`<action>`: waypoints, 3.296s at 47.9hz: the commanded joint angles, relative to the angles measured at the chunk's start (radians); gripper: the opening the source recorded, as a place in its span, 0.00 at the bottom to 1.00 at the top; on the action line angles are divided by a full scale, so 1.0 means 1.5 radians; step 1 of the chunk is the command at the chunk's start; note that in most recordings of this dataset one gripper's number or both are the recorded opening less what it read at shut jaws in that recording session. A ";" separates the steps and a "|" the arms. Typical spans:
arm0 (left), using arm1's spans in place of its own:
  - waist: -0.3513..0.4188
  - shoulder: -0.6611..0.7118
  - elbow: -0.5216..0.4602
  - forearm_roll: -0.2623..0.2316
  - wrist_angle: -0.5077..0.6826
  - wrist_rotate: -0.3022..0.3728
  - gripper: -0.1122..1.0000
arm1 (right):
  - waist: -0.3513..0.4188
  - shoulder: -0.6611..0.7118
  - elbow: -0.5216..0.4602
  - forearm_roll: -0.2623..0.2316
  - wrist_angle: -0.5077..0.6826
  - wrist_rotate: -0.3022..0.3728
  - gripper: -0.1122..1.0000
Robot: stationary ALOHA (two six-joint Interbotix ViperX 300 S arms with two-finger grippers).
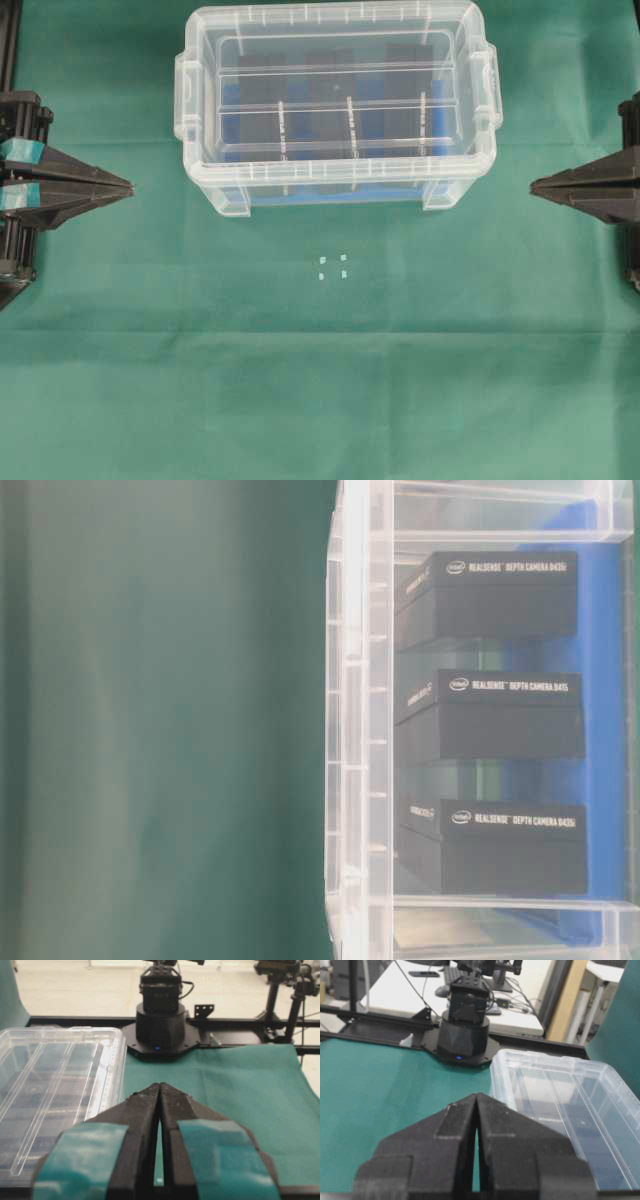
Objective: Clamp the lid of the box with both arms, then lift and open it.
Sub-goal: 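Raise both grippers from the table sides toward the box, then move both grippers above the left and right ends of the lid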
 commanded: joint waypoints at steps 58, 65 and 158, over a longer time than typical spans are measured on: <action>0.220 -0.013 -0.098 0.011 0.166 0.025 0.11 | -0.307 0.057 -0.153 -0.013 0.183 0.000 0.10; 0.225 -0.002 -0.116 0.011 0.219 0.024 0.11 | -0.320 0.057 -0.154 -0.013 0.209 0.003 0.10; 0.259 0.265 -0.229 0.019 0.732 0.025 0.11 | -0.327 0.294 -0.257 -0.071 0.817 0.000 0.10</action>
